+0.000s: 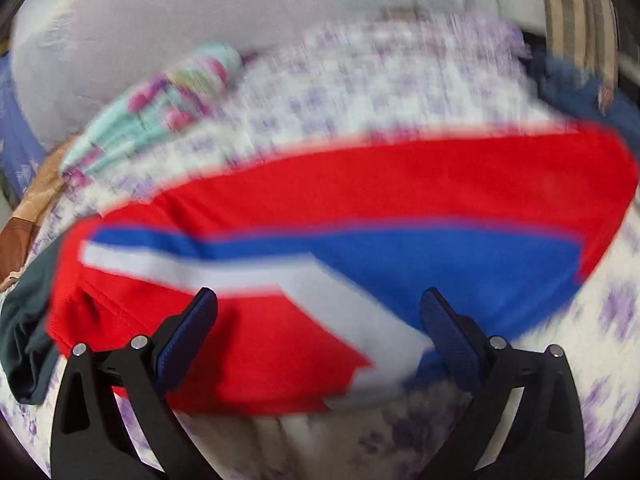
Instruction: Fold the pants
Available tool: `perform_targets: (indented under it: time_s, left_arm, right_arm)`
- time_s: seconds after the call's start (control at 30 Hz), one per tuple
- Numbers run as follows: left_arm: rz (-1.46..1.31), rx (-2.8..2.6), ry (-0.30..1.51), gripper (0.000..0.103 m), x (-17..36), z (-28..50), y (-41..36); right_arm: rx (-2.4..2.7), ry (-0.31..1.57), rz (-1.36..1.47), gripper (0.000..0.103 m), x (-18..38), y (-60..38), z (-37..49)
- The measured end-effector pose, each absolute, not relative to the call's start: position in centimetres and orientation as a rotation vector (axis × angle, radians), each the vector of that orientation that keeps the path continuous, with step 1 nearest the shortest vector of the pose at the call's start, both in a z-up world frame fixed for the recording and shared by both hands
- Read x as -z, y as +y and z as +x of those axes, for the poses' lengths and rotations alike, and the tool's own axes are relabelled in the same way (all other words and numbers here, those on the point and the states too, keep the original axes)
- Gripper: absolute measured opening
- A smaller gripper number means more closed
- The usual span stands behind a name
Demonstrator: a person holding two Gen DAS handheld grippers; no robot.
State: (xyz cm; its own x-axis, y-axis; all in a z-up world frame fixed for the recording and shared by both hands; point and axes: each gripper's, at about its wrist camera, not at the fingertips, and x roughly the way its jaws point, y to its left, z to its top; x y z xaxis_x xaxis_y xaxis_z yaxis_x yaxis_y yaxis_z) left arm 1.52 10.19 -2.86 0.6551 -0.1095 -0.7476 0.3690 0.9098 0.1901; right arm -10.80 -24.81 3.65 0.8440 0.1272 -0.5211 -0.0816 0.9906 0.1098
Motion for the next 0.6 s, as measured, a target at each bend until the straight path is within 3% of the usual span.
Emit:
perform_targets:
  time_s: [0.13, 0.33, 0.4, 0.53, 0.6]
  left_arm:
    - [0.22, 0.351, 0.844, 0.098, 2.2, 1.5, 12.4]
    - [0.154, 0.31, 0.722, 0.098, -0.7, -0.6, 15.5]
    - [0.114, 0.257, 0.701, 0.098, -1.7, 0.0, 17.1]
    - [0.04, 0.265, 0.785, 0.098, -0.7, 1.4, 18.2]
    - [0.22, 0.23, 0.881, 0.098, 2.1, 1.8, 16.3]
  right_arm:
    - [-0.196, 0.843, 0.048, 0.067, 2.4, -22.6, -6.2]
    - [-0.22, 0.737, 0.035, 0.067, -0.5, -21.3, -7.2]
    - [-0.263, 0.712, -0.018, 0.072, -1.4, -19.1, -6.6]
    - [-0.326, 0.713, -0.076, 0.076, -1.5, -14.9, -5.2]
    - [-0.348, 0.809, -0.143, 0.081, 0.6, -12.8, -4.1]
